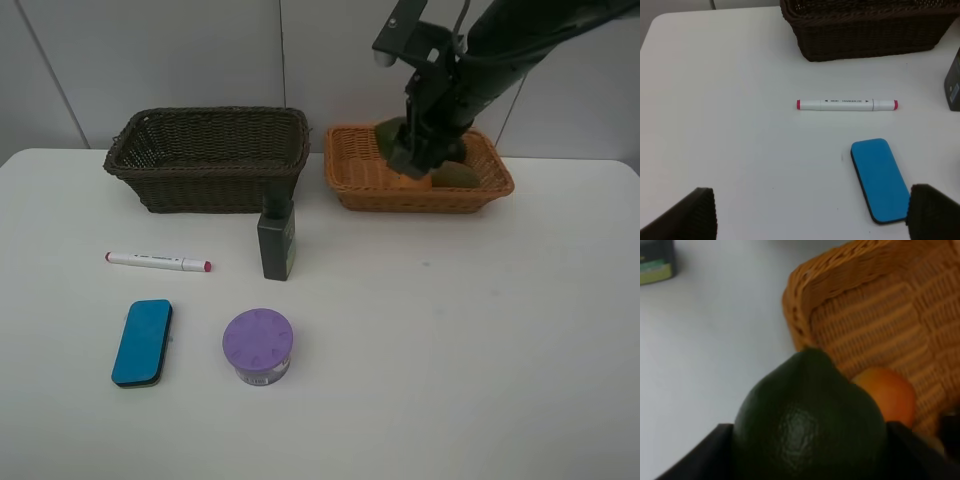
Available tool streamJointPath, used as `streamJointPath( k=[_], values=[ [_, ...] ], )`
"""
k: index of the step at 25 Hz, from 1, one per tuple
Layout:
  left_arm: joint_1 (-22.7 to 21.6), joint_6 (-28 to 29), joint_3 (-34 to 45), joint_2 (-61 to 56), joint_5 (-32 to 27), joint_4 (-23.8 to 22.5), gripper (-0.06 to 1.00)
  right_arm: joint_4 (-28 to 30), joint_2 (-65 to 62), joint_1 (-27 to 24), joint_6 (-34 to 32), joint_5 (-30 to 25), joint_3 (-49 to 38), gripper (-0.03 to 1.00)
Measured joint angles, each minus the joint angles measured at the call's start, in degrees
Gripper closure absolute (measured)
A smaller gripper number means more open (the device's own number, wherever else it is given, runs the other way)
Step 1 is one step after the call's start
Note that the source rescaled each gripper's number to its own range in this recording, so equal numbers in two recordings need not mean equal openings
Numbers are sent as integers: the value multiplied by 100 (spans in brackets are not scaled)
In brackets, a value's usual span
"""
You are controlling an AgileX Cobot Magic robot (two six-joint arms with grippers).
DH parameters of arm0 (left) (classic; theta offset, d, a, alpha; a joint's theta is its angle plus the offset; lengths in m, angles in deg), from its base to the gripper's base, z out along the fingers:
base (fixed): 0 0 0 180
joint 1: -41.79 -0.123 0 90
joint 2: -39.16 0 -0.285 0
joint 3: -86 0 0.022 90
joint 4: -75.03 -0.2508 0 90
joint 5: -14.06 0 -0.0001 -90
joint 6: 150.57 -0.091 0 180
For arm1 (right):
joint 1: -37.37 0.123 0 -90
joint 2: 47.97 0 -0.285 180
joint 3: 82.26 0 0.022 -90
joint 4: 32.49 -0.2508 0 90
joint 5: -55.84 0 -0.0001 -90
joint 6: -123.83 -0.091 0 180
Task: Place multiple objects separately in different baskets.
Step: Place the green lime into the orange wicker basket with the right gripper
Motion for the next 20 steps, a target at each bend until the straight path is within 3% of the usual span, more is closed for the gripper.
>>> streamJointPath(
  k=[4,8,9,10,13,20],
  values=[
    [0,0,0,0,0,0,-6,200,303,-105,-567,900,146,88],
    [0,0,0,0,0,0,-6,206,894,-285,-1986,1508,571,88],
    [0,0,0,0,0,0,-6,206,894,-285,-1986,1508,571,88],
    [0,0,0,0,0,0,-6,217,1187,-394,-2821,1772,793,88],
    [0,0,0,0,0,0,-6,228,1612,-558,-3693,1936,1152,88],
    [0,0,0,0,0,0,-6,233,2269,-864,-4422,1953,1545,88]
  ],
)
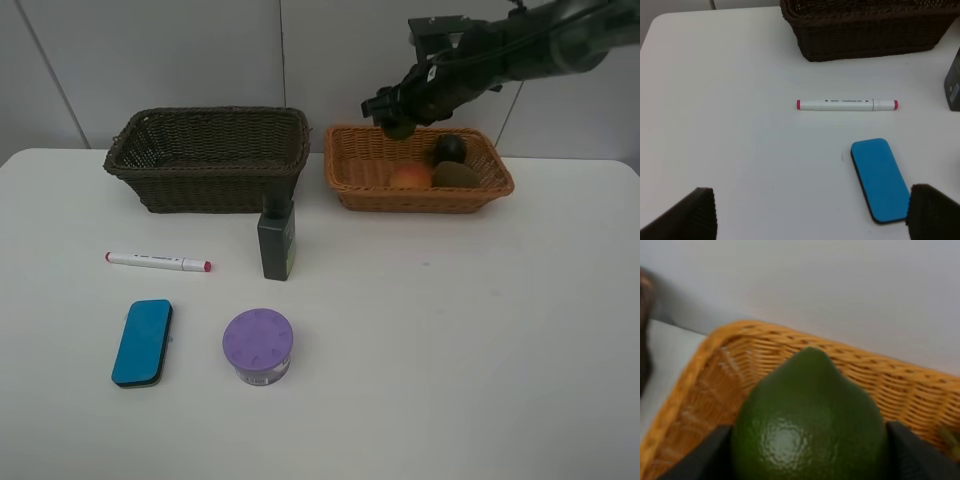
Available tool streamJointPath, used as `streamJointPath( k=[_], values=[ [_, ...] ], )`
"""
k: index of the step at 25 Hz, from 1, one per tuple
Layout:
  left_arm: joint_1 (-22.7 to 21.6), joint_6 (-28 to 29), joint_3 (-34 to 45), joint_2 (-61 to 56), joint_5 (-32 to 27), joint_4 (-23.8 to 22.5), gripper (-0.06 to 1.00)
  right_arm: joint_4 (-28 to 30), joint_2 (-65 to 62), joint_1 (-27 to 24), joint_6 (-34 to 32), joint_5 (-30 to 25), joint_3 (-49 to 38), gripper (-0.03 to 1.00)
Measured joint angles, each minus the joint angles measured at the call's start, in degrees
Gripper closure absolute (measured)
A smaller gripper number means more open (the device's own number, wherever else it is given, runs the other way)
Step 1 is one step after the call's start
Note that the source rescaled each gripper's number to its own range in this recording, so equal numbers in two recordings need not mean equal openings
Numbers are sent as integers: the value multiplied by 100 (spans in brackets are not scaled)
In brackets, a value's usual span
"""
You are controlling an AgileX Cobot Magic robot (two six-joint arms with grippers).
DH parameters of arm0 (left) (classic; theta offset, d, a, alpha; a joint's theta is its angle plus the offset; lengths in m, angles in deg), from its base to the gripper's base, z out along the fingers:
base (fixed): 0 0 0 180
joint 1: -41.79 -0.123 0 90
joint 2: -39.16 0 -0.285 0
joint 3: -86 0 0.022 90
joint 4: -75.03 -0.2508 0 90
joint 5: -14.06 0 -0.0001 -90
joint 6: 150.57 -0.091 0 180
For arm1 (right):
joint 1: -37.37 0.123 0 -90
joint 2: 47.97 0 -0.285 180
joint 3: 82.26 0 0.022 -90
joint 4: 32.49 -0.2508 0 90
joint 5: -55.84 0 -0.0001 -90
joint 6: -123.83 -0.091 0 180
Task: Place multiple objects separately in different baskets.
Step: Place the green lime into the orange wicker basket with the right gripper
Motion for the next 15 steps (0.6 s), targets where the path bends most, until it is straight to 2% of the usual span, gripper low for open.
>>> streamJointPath(
  k=[7,15],
  values=[
    [0,0,0,0,0,0,-6,0,338,-142,-80,-192,12,88],
    [0,0,0,0,0,0,-6,0,358,-171,-75,-102,12,88]
  ],
)
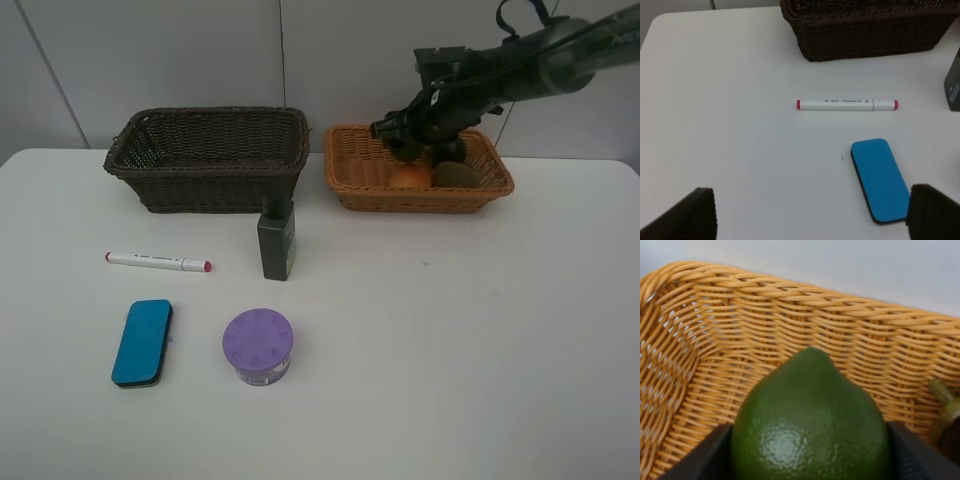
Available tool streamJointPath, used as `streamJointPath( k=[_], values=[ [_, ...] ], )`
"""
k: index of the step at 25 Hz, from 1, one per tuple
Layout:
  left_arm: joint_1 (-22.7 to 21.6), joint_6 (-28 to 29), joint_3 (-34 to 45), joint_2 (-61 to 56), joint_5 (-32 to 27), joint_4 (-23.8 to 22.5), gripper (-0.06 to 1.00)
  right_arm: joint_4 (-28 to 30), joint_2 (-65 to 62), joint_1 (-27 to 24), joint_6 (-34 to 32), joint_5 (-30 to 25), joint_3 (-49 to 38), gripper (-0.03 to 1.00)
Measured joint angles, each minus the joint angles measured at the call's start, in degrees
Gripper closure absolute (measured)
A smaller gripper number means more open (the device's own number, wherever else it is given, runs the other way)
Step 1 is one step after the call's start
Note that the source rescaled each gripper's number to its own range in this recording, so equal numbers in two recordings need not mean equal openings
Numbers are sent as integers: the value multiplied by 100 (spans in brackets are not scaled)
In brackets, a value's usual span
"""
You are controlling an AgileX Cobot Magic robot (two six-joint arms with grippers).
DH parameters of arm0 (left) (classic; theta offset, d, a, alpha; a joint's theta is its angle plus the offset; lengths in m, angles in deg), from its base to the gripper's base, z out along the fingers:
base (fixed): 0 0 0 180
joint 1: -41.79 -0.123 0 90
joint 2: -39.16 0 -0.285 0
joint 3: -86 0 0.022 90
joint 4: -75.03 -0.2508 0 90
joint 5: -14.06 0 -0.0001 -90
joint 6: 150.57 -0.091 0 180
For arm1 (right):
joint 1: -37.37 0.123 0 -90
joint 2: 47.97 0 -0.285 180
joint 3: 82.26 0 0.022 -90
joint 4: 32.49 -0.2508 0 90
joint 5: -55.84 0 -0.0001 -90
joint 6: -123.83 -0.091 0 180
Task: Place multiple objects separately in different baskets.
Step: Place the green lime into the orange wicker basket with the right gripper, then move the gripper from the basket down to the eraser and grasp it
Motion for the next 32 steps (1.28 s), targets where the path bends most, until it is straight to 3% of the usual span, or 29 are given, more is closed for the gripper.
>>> streamJointPath(
  k=[12,13,16,18,21,32],
  values=[
    [0,0,0,0,0,0,-6,0,0,-12,0,113,0,88],
    [0,0,0,0,0,0,-6,0,0,-12,0,139,0,84],
    [0,0,0,0,0,0,-6,0,0,-12,0,316,0,32],
    [0,0,0,0,0,0,-6,0,0,-12,0,395,0,14],
    [0,0,0,0,0,0,-6,4,0,-12,0,419,0,7],
    [0,0,0,0,0,0,-6,4,0,-12,0,442,0,6]
  ],
)
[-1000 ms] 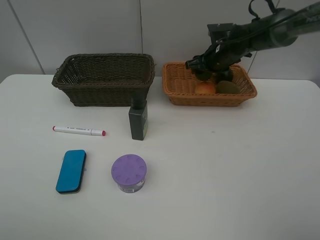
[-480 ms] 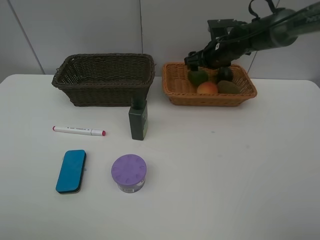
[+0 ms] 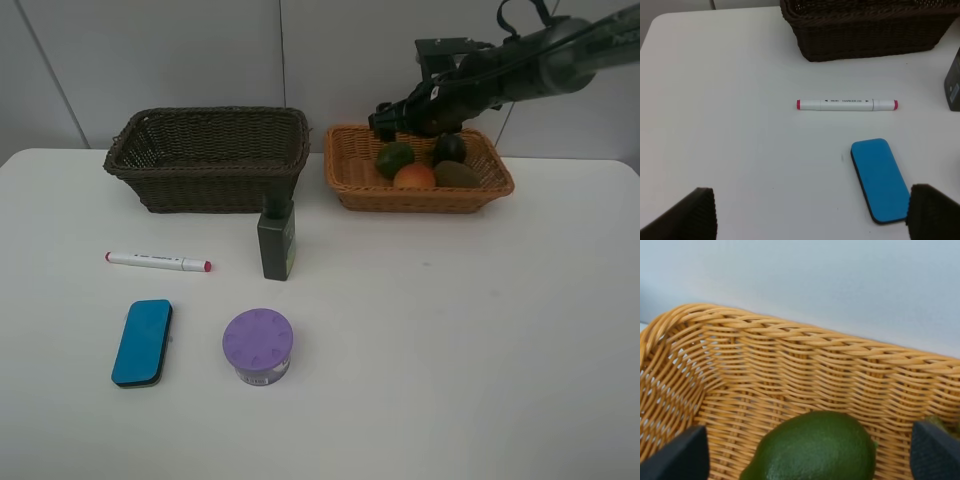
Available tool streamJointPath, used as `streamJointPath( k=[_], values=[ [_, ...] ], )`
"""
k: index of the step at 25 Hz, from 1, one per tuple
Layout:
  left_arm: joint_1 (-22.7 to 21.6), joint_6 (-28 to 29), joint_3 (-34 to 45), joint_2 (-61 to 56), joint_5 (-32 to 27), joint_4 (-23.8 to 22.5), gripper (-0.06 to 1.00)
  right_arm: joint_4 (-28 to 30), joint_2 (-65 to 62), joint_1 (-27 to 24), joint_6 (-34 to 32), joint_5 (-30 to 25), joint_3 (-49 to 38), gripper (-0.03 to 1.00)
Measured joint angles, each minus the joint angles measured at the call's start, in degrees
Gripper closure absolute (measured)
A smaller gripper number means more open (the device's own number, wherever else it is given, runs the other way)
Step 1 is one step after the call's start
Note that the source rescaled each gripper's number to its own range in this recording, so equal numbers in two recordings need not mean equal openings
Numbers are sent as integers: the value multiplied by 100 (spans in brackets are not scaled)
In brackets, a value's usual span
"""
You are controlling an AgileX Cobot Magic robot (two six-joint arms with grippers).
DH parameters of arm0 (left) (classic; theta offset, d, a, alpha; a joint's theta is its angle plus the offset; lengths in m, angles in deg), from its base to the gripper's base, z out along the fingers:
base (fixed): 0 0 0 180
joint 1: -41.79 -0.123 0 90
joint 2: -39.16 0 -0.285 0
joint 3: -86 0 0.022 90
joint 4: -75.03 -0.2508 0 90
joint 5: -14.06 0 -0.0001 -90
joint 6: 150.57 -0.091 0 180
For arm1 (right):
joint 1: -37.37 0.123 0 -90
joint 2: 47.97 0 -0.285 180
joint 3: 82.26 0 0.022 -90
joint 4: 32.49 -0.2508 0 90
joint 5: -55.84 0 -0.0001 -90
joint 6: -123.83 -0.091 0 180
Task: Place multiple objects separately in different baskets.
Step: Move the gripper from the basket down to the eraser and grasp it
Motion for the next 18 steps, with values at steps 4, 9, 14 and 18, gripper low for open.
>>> streamJointPath(
  k=[4,9,14,18],
  values=[
    [0,0,0,0,0,0,-6,0,0,0,0,-175,0,6],
    [0,0,0,0,0,0,-6,206,-84,0,0,-682,0,6],
    [0,0,0,0,0,0,-6,571,-471,0,25,-1510,0,6],
    [0,0,0,0,0,0,-6,595,-944,49,144,-2312,0,6]
  ],
)
